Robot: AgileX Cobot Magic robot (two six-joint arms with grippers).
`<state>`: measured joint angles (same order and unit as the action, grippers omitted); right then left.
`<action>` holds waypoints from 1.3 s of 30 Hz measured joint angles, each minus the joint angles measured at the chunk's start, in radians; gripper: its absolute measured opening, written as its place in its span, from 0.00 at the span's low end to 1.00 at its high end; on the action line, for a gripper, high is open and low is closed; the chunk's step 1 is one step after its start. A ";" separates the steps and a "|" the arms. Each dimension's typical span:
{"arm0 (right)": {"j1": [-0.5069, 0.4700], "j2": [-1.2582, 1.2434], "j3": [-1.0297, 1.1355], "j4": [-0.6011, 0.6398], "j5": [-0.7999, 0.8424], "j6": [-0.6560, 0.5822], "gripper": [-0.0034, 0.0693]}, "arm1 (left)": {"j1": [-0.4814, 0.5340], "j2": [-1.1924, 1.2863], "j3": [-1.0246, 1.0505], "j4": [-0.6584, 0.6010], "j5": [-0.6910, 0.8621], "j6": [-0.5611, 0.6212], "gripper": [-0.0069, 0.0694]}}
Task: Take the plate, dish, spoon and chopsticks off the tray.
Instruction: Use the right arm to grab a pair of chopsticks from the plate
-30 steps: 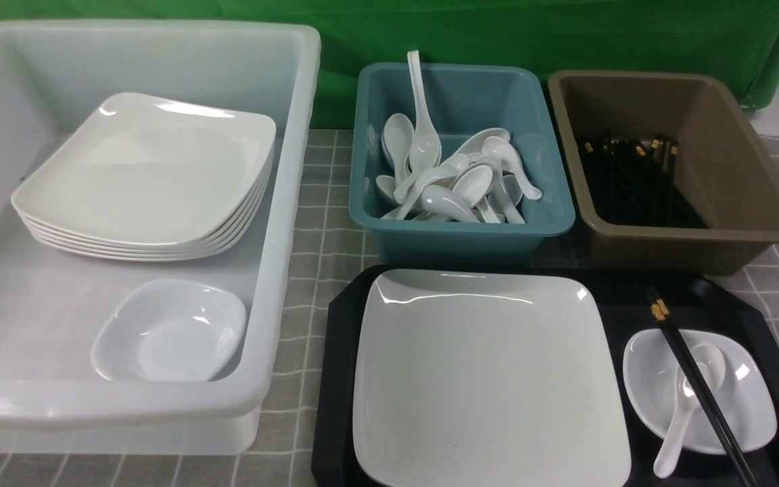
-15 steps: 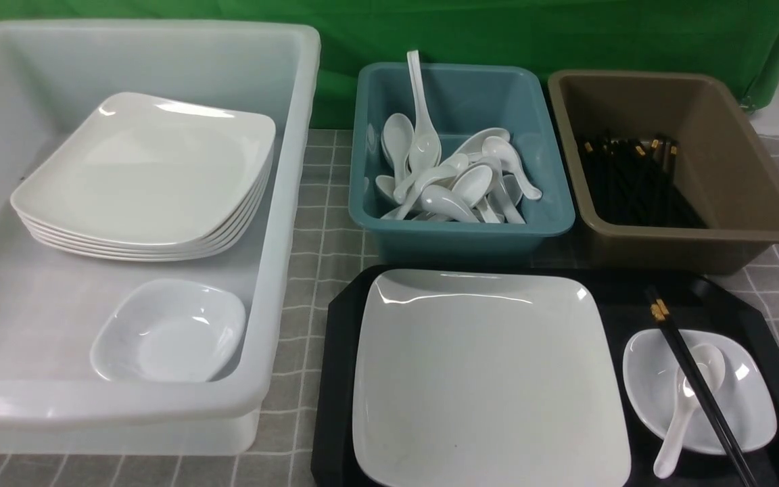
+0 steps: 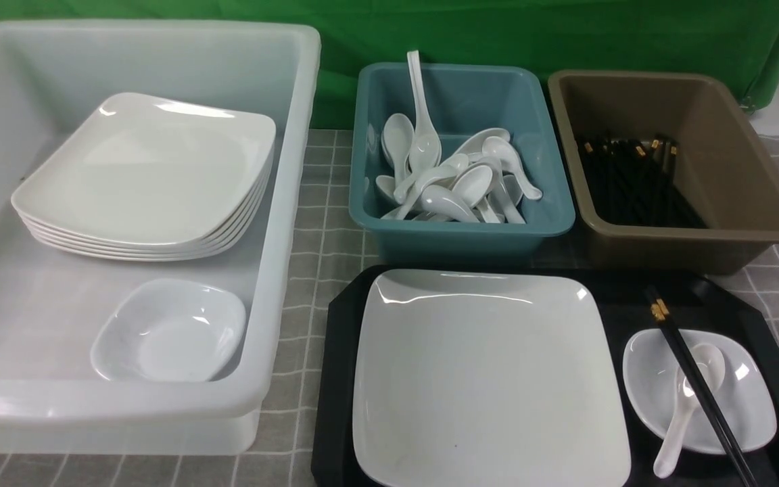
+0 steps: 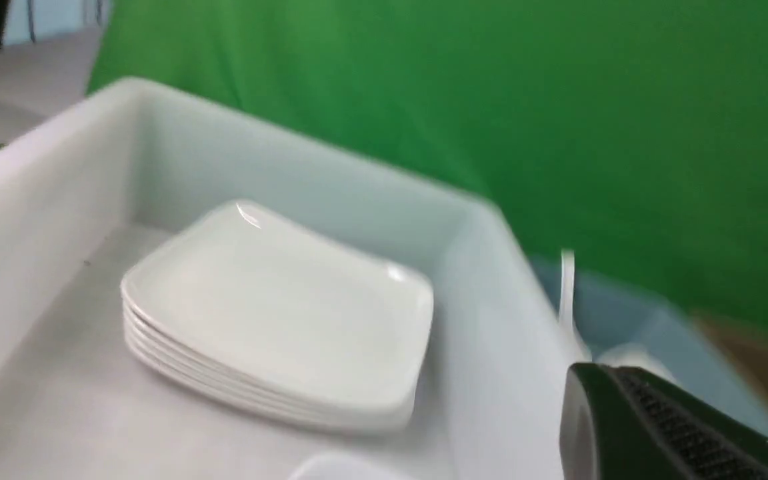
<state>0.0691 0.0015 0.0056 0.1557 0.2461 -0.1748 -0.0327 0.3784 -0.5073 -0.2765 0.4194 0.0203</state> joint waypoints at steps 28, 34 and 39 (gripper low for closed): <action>0.005 0.004 -0.011 0.172 -0.227 0.424 0.36 | -0.277 0.564 -0.184 -0.151 0.060 0.244 0.10; 0.085 0.287 -0.288 0.176 0.058 0.239 0.27 | -0.300 0.564 -0.186 -0.292 0.061 0.444 0.10; 0.130 0.641 -0.536 0.141 0.301 0.115 0.30 | -0.312 0.552 -0.188 -0.355 0.101 0.529 0.10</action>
<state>0.1993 0.6424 -0.5308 0.2965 0.5471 -0.0601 -0.3452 0.9302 -0.6951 -0.6315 0.5200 0.5492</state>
